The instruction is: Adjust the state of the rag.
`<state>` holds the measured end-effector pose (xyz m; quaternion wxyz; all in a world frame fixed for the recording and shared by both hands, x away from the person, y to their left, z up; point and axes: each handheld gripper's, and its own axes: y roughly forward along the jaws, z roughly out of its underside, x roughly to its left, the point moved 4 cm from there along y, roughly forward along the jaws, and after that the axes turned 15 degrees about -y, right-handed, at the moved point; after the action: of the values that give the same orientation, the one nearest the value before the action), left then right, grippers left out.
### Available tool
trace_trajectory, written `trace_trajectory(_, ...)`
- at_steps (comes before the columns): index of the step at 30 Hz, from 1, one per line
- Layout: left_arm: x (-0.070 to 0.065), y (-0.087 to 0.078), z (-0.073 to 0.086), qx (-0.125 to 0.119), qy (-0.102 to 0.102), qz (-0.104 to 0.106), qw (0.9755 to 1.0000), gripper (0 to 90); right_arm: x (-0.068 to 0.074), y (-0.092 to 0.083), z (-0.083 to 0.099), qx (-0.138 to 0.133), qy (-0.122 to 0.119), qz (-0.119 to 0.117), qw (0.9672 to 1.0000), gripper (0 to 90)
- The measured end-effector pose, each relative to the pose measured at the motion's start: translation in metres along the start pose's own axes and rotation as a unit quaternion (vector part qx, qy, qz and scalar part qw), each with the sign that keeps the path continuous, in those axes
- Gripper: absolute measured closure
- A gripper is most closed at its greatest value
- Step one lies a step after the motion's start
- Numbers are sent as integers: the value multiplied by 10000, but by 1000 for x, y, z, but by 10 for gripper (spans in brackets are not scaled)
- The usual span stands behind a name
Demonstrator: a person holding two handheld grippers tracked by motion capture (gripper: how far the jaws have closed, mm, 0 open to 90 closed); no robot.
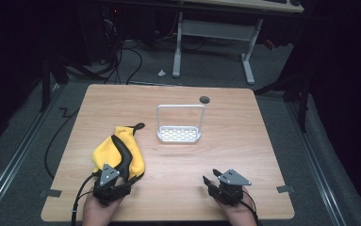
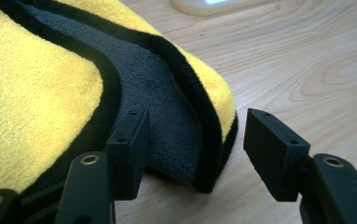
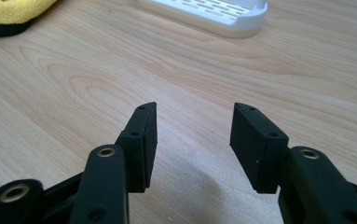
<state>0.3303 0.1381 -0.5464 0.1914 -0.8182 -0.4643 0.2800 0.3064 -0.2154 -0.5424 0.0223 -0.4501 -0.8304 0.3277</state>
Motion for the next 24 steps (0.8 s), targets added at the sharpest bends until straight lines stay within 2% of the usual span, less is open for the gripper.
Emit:
trace_trajectory(1, 0, 4, -1, 23, -28, -110, 9999, 420, 1, 0, 0, 16, -8, -9, 10000, 508)
trace_trajectory(3, 0, 6, -1, 39, -42, -160, 9999, 480, 1, 1, -1, -10, -16, -26, 10000, 485)
trace_trajectory(4, 1, 9, -1, 89, -38, -287, 9995, 553, 1, 0, -1, -26, -3, -36, 10000, 466)
trace_trajectory(7, 3, 10, -2, 92, -71, -320, 9994, 792, 2, 0, -2, -56, -4, -62, 10000, 450)
trace_trajectory(8, 5, 9, -3, 129, -62, -324, 9994, 792, 2, 0, -2, -79, -48, -82, 9999, 449)
trace_trajectory(9, 4, 9, -3, 133, -65, -310, 9994, 856, 2, 1, -2, -96, -65, -109, 9999, 450)
trace_trajectory(11, 2, 9, -3, 143, -28, -258, 9996, 867, 3, 1, -2, -92, -84, -109, 9999, 450)
trace_trajectory(12, -5, 9, -2, 148, 44, -156, 9998, 867, 3, 1, -2, -105, -106, -116, 9998, 450)
trace_trajectory(13, -5, 9, -2, 148, 44, -156, 9998, 867, 4, 1, -2, -104, -111, -117, 9998, 450)
trace_trajectory(14, -10, 9, -2, 171, 35, -18, 9998, 867, 5, 1, -2, -119, -120, -121, 9998, 450)
trace_trajectory(16, -32, 15, 1, 278, 178, 279, 9991, 866, 6, 0, -3, -136, -134, -125, 9997, 450)
trace_trajectory(17, -32, 15, 1, 278, 178, 279, 9991, 865, 6, 0, -3, -136, -134, -125, 9997, 450)
trace_trajectory(18, -44, 20, 3, 367, 305, 438, 9979, 865, 6, 0, -3, -135, -153, -116, 9997, 448)
trace_trajectory(19, -51, 23, 5, 419, 347, 530, 9971, 863, 6, 0, -4, -143, -139, -111, 9997, 448)
trace_trajectory(20, -65, 28, 8, 522, 445, 717, 9951, 861, 6, 0, -4, -137, -147, -95, 9998, 447)
trace_trajectory(23, -84, 36, 9, 553, 632, 887, 9925, 859, 7, 1, -3, -131, -159, -95, 9997, 448)
trace_trajectory(24, -84, 36, 9, 553, 632, 887, 9925, 855, 7, 1, -3, -131, -159, -95, 9997, 448)
